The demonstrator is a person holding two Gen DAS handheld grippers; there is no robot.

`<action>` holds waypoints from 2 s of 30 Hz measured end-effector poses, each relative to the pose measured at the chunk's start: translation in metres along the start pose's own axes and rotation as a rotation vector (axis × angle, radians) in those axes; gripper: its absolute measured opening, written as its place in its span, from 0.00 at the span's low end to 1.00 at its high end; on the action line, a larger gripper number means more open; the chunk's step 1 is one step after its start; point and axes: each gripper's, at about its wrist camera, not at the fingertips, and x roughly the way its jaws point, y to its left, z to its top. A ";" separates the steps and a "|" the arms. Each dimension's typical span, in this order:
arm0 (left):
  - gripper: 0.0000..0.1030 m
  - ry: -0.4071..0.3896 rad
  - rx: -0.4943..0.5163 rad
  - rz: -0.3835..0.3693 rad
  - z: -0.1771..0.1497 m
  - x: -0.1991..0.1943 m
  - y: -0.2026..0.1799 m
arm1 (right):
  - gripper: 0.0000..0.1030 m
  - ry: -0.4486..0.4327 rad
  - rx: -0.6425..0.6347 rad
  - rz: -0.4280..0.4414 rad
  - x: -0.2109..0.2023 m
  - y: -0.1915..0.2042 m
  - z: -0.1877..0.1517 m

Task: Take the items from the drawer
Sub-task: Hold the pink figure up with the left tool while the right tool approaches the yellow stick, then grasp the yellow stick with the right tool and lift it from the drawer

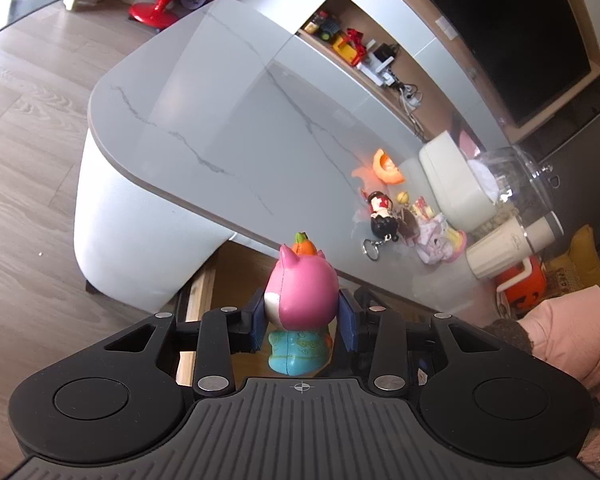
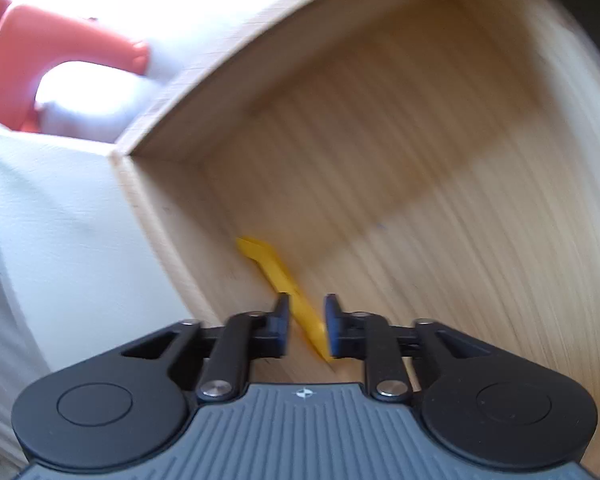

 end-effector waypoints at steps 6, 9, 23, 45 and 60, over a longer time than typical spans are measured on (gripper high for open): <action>0.39 -0.018 -0.018 -0.012 -0.001 -0.010 0.008 | 0.11 0.000 -0.175 0.076 0.003 -0.059 0.018; 0.39 -0.010 -0.024 0.000 -0.001 -0.008 0.010 | 0.10 -0.018 -0.294 0.066 0.000 -0.080 0.024; 0.39 0.011 -0.019 0.010 0.006 0.009 0.004 | 0.09 0.018 -0.501 0.114 -0.005 -0.190 0.085; 0.39 -0.006 -0.028 0.031 0.007 0.005 0.007 | 0.09 -0.277 -0.468 -0.199 -0.020 -0.303 0.106; 0.39 0.324 0.400 -0.026 -0.043 0.088 -0.069 | 0.08 -0.460 -0.145 -0.389 -0.109 -0.316 -0.019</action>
